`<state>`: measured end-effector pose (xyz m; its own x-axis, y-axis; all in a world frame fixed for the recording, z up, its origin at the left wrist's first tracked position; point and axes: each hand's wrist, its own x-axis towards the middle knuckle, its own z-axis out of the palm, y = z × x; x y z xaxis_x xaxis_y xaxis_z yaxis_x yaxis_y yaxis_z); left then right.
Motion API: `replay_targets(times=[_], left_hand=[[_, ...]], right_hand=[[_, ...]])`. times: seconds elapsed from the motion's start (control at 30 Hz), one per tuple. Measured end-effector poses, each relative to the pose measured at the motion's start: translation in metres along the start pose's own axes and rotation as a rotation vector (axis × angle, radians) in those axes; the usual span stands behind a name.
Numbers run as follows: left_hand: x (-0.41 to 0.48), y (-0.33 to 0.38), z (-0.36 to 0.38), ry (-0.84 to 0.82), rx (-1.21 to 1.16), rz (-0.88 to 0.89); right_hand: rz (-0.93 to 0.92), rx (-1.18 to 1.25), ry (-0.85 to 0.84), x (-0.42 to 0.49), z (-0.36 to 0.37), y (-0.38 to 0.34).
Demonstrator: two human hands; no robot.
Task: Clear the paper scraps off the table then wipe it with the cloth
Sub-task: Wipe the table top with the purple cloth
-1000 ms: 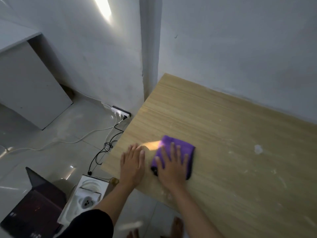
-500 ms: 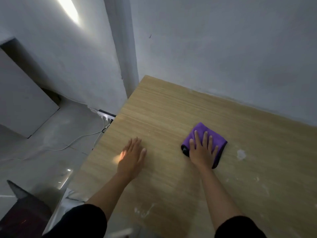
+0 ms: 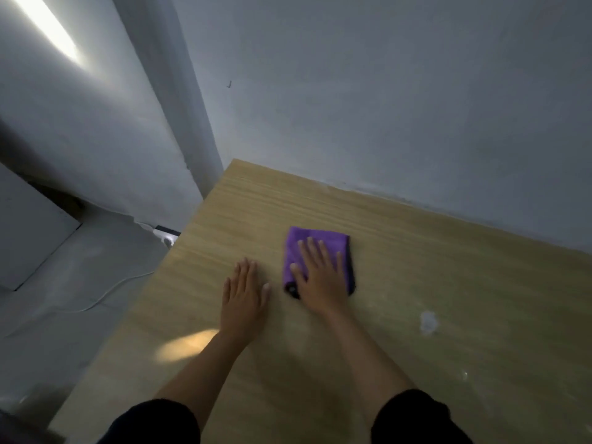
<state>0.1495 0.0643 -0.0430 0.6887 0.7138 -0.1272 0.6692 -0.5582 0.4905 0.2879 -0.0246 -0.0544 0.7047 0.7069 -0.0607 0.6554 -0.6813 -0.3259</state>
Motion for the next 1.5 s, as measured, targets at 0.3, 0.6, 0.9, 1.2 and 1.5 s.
replay_targets(times=[0.3, 0.6, 0.9, 1.2, 1.5], left_hand=[[0.059, 0.044, 0.007, -0.383, 0.185, 0.008], [0.066, 0.047, 0.011, -0.398, 0.2, -0.075], [0.065, 0.046, 0.008, -0.413, 0.177, -0.047], [0.056, 0.043, 0.004, -0.245, -0.035, -0.036], [-0.032, 0.006, 0.01, -0.129, -0.11, 0.207]], right_hand=[[0.493, 0.008, 0.08, 0.047, -0.031, 0.068], [-0.219, -0.069, -0.134, 0.107, -0.014, -0.005], [0.441, -0.02, 0.083, 0.082, -0.062, 0.163], [0.129, 0.008, -0.006, 0.007, -0.022, 0.046], [0.235, 0.047, 0.187, -0.101, -0.011, 0.09]])
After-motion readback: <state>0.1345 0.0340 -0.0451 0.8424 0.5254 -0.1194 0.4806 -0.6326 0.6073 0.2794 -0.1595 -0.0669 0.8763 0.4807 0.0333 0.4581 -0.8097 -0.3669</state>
